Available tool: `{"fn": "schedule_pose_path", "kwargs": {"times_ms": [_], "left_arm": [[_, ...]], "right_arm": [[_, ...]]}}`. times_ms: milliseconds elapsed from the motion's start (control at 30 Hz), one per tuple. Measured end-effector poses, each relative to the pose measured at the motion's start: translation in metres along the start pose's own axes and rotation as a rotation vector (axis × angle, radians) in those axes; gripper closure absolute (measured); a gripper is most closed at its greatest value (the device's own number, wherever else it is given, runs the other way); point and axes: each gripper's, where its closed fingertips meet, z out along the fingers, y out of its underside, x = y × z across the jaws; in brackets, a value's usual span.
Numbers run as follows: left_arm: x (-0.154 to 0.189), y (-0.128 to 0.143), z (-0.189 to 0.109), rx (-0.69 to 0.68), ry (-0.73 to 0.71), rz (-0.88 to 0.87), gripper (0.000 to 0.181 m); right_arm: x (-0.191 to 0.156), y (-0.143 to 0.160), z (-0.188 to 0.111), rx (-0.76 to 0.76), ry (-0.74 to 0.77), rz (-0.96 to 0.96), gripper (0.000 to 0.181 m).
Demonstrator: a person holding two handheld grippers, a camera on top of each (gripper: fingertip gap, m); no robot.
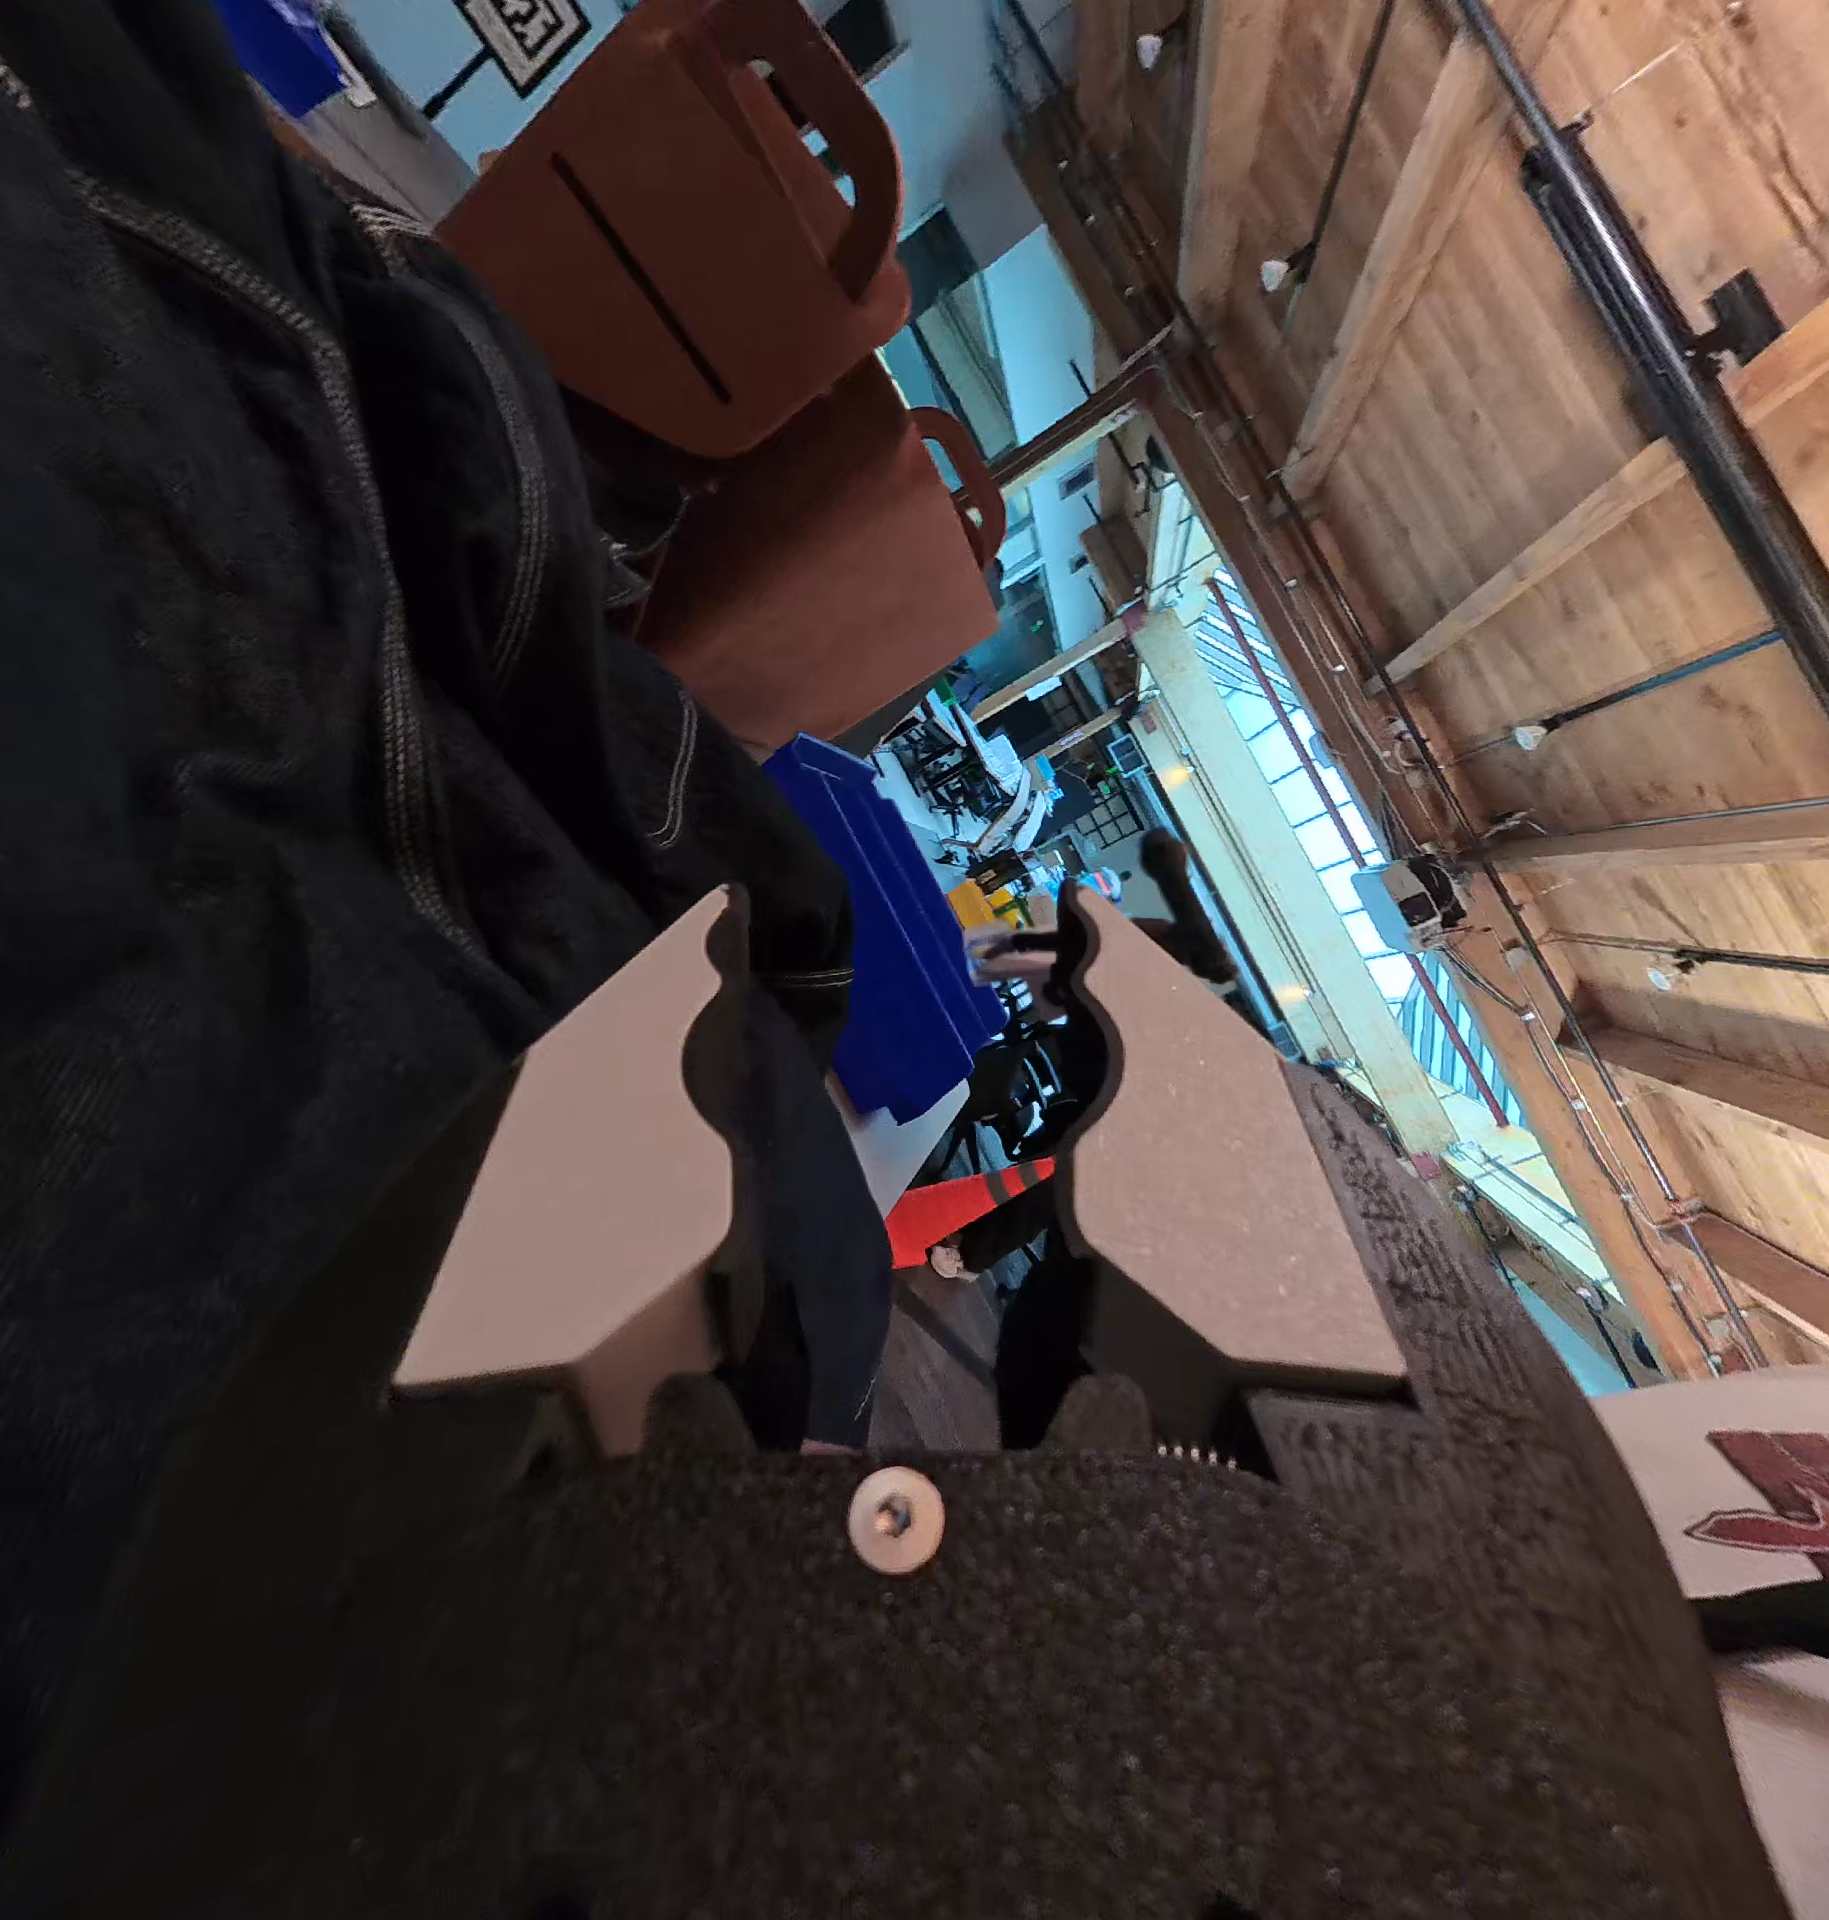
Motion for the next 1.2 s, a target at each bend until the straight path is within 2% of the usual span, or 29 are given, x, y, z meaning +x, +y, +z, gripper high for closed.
{"fn": "schedule_pose_path", "kwargs": {"times_ms": [33, 167, 333, 400, 500, 533, 600, 700, 767, 833, 867, 933, 1033, 1100, 1200], "left_arm": [[-0.003, 0.0, 0.0, 0.007, -0.017, -0.011, 0.121], [-0.01, -0.011, 0.004, 0.036, -0.048, -0.048, 0.121], [-0.013, -0.04, 0.007, 0.086, -0.091, -0.032, 0.121], [-0.003, -0.059, 0.003, 0.153, -0.018, -0.116, 0.121], [0.018, -0.091, -0.008, 0.252, 0.169, -0.278, 0.121], [0.018, -0.1, -0.011, 0.277, 0.165, -0.294, 0.121], [0.011, -0.118, -0.018, 0.331, 0.047, -0.233, 0.12], [0.0, -0.149, -0.047, 0.462, -0.213, -0.068, 0.121], [-0.011, -0.166, -0.084, 0.555, -0.495, 0.118, 0.12], [-0.016, -0.179, -0.127, 0.637, -0.803, 0.338, 0.12], [-0.012, -0.183, -0.146, 0.682, -0.929, 0.43, 0.121], [-0.001, -0.186, -0.173, 0.748, -1.084, 0.561, 0.121], [0.008, -0.178, -0.207, 0.834, -1.247, 0.612, 0.121], [0.009, -0.17, -0.235, 0.871, -1.375, 0.629, 0.121], [0.005, -0.156, -0.277, 0.933, -1.529, 0.586, 0.121]], "right_arm": [[0.003, 0.014, 0.017, -0.062, -0.001, -0.012, 0.136], [0.015, 0.033, 0.068, -0.141, -0.011, 0.017, 0.136], [-0.003, 0.029, 0.087, -0.179, -0.083, 0.013, 0.136], [-0.018, 0.029, 0.09, -0.188, -0.146, 0.003, 0.136], [-0.036, 0.034, 0.102, -0.222, -0.208, -0.033, 0.137], [-0.036, 0.031, 0.103, -0.207, -0.2, -0.044, 0.137], [-0.033, 0.027, 0.102, -0.18, -0.172, -0.045, 0.135], [-0.02, 0.015, 0.083, -0.092, -0.073, 0.031, 0.104], [-0.018, -0.002, 0.055, 0.019, 0.0, 0.088, 0.097], [-0.032, -0.031, 0.022, 0.194, 0.039, 0.115, 0.098], [-0.045, -0.048, 0.006, 0.287, 0.038, 0.128, 0.101], [-0.086, -0.081, -0.02, 0.46, -0.036, 0.14, 0.102], [-0.158, -0.118, -0.05, 0.639, -0.206, 0.125, 0.104], [-0.214, -0.134, -0.063, 0.724, -0.359, 0.081, 0.101], [-0.285, -0.138, -0.063, 0.739, -0.547, 0.035, 0.101]]}}
